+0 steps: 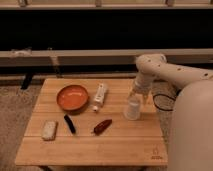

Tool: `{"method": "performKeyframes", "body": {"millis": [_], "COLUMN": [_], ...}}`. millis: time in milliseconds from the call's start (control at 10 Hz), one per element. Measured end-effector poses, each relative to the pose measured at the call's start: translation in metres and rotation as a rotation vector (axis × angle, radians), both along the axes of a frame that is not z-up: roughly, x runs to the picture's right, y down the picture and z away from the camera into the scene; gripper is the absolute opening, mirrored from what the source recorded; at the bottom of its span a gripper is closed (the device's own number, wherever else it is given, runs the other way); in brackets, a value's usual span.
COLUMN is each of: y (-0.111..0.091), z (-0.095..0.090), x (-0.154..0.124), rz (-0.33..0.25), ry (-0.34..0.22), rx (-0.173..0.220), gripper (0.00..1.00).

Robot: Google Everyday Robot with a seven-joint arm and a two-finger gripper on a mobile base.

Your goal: Place the ceramic cup over the eraser

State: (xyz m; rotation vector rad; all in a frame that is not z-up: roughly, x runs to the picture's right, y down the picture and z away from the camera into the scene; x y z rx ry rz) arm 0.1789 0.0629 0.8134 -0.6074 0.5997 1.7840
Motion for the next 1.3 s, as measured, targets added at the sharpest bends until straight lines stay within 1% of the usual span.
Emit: {"method": "performKeyframes", "body": {"millis": [300, 600, 700, 900, 1100, 1200, 1300], "y": [0.005, 0.01, 0.012, 0.017, 0.021, 0.022, 0.023], "z": [0.007, 0.013, 0.016, 0.02, 0.02, 0.019, 0.019], "x": [-0.007, -0.012, -0.014, -0.011, -0.011, -0.009, -0.008], "rz": [-0.023, -0.061, -0.079, -0.087, -0.084, -0.078, -0.07], "ry": [-0.005, 0.004, 0.014, 0.033, 0.046, 0.054, 0.065], "rx": [-0.045, -0.088, -0.114, -0.157, -0.189, -0.198, -0.205], "gripper": [0.65, 0.65, 0.65, 0.65, 0.65, 0.62, 0.55]}}
